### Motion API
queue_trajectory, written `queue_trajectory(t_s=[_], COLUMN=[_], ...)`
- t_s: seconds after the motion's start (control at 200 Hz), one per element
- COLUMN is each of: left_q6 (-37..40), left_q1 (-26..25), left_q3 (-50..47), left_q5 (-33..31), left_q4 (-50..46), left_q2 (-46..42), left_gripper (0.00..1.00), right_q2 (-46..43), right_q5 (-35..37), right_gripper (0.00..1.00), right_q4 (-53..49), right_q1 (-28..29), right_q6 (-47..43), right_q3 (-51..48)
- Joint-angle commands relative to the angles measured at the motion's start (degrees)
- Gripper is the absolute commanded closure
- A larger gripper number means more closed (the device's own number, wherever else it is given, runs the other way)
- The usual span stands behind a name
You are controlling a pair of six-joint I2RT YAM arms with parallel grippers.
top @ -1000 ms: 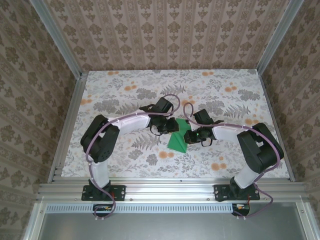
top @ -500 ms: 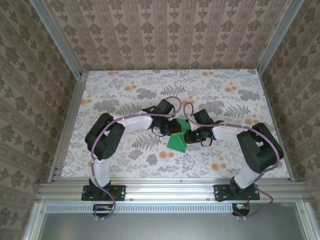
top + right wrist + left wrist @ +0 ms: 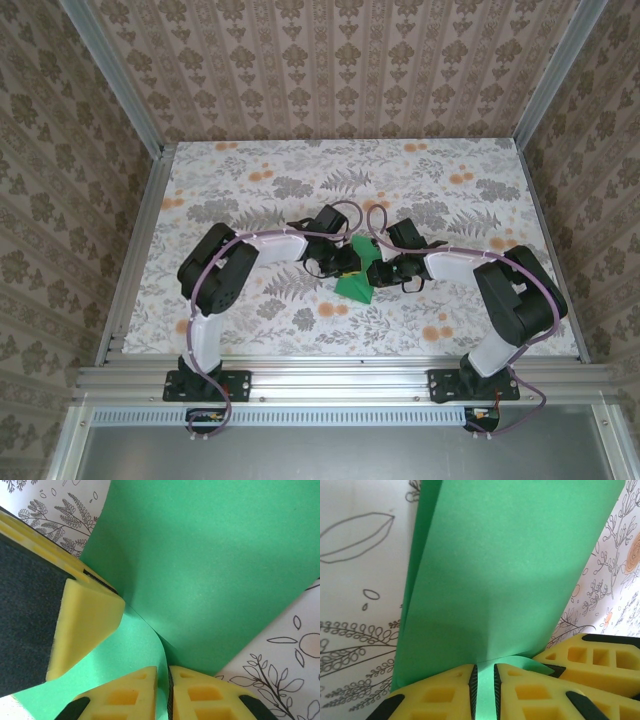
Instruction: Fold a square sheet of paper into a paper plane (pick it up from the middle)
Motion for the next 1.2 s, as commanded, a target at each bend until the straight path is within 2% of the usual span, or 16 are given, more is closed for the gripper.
queue_trajectory(t_s=[0.0,0.09,0.205,0.33,0.395,0.455,0.545,0.62,0.86,1.195], left_q6=[0.76,1.42,1.85,2.22,2.25,2.40,2.53,2.86,3.28,3.81], left_q1=[-0.50,-0.54,-0.59,-0.53,-0.58,-0.66,-0.69,-0.73,-0.75,-0.86], left_q3=[-1.07,-1.22,-1.16,-0.82,-0.63,-0.53,-0.20,-0.12,0.17,0.33], left_q5=[-0.06,-0.39,-0.68,-1.00,-0.88,-0.83,-0.94,-1.21,-1.20,-1.38], left_q4=[-1.35,-2.09,-2.62,-3.04,-2.98,-2.95,-3.15,-3.58,-4.13,-4.75], left_q2=[1.64,1.45,1.20,1.02,1.02,1.02,1.00,0.97,1.09,1.10], left_gripper=[0.81,0.81,0.81,0.81,0.81,0.81,0.82,0.82,0.82,0.82], right_q2=[0.24,-2.67,-8.63,-13.79,-16.32,-17.01,-16.01,-14.59,-5.87,-0.31], right_q5=[1.42,1.63,2.41,2.66,-0.48,-5.88,-11.41,-13.77,-14.20,-13.18], right_gripper=[0.82,0.69,0.61,0.59,0.62,0.69,0.80,0.86,0.87,0.85], right_q4=[-2.84,-3.86,-5.38,-8.62,-8.80,-6.92,-3.44,-2.47,-5.04,-10.08], right_q1=[-0.18,-0.21,-0.26,-0.27,-0.23,-0.23,-0.02,0.59,2.66,2.91], right_q6=[1.45,2.99,4.99,6.99,8.78,11.96,16.79,19.47,21.06,19.77], right_q3=[-0.82,-0.45,-0.51,-1.11,-2.23,-3.72,-5.05,-4.56,-0.01,2.39])
